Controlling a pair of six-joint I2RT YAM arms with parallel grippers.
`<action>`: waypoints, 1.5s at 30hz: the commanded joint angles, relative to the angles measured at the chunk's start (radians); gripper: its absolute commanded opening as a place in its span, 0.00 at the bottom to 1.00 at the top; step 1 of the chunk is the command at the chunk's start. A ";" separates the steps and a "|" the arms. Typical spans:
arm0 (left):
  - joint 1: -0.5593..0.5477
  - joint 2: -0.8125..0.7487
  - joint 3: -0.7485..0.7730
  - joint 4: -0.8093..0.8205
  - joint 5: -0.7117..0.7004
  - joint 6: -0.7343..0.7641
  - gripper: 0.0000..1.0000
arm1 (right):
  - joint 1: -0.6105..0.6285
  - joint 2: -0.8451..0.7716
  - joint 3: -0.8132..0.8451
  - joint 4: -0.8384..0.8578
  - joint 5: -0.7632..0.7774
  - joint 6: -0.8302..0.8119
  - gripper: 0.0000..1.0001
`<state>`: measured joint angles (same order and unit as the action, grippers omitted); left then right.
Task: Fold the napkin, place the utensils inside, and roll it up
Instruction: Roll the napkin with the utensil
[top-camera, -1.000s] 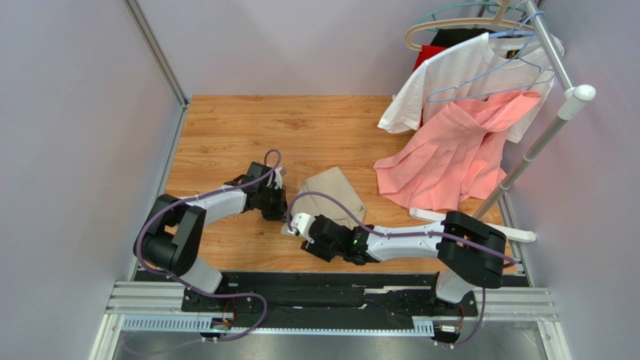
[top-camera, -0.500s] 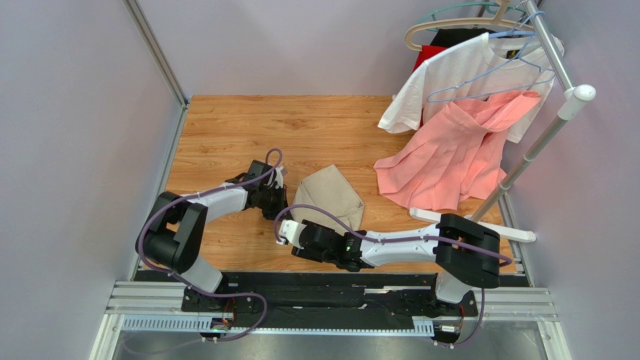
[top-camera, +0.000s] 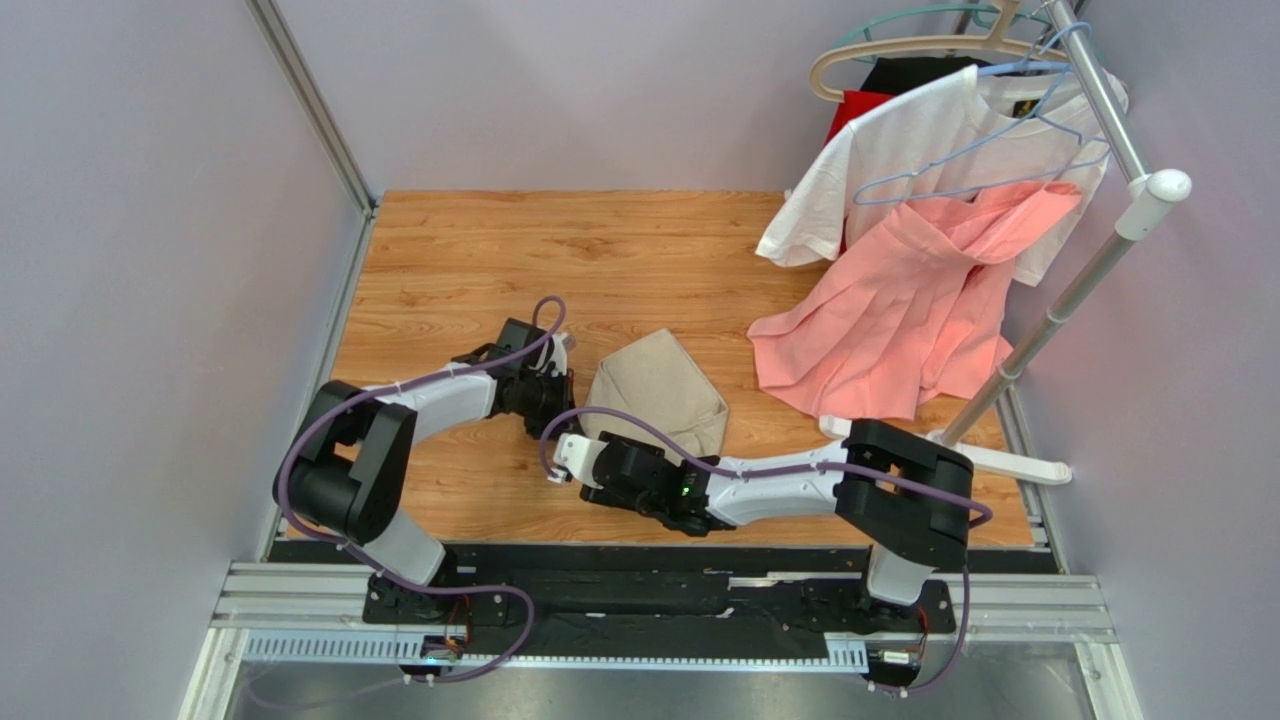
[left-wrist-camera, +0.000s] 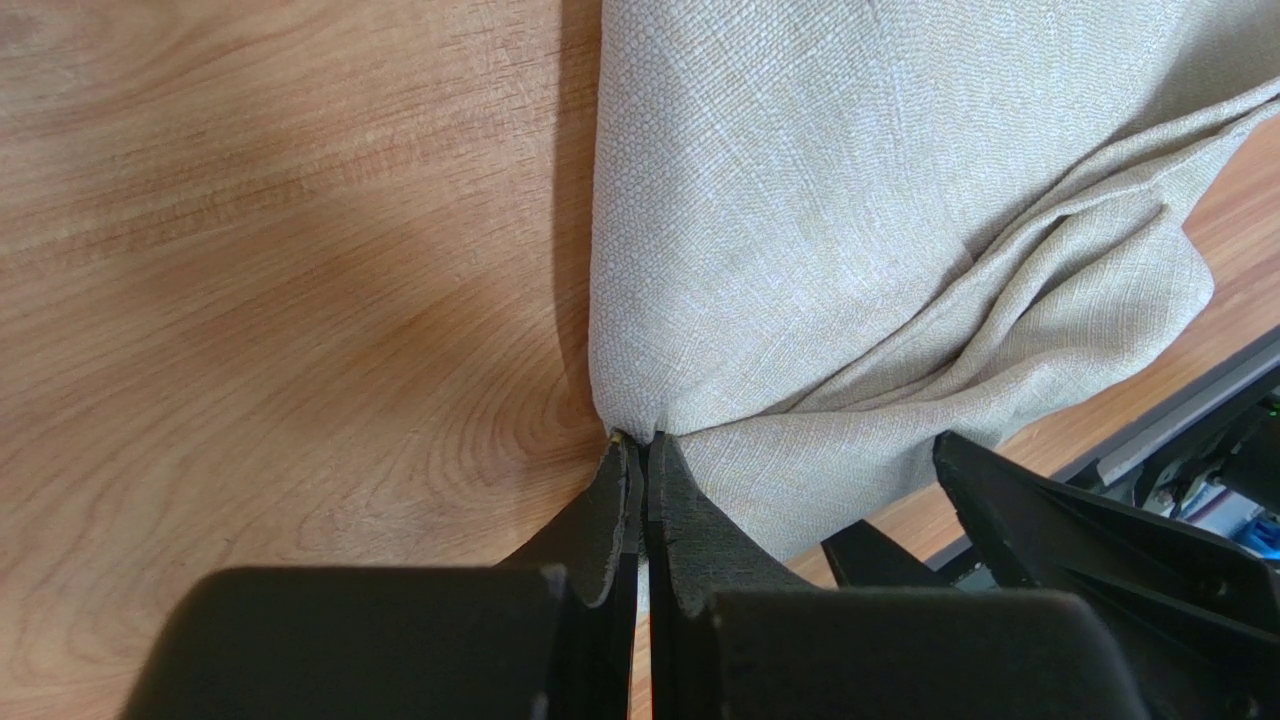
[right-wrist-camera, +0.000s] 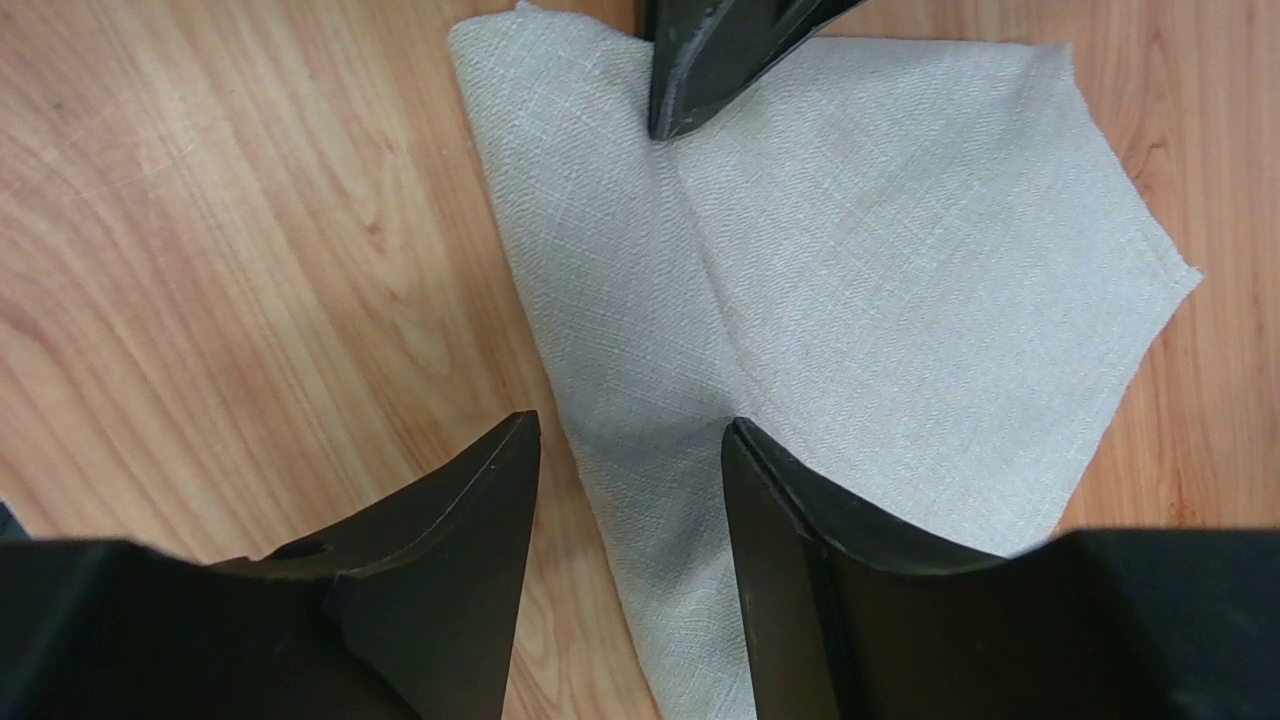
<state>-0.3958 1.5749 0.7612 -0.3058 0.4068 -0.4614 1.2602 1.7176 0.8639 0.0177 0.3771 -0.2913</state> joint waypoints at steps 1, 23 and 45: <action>-0.002 0.027 0.018 -0.047 -0.013 0.030 0.00 | -0.005 0.000 -0.016 0.096 0.043 -0.042 0.53; -0.002 0.008 0.027 -0.044 -0.003 0.026 0.00 | -0.156 0.080 0.063 -0.182 -0.267 0.073 0.33; 0.028 -0.493 -0.269 0.339 -0.100 -0.037 0.59 | -0.407 0.102 0.093 -0.280 -0.927 0.195 0.00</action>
<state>-0.3542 1.1229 0.5694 -0.2062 0.2523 -0.4896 0.8986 1.7630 0.9569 -0.1108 -0.3485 -0.1333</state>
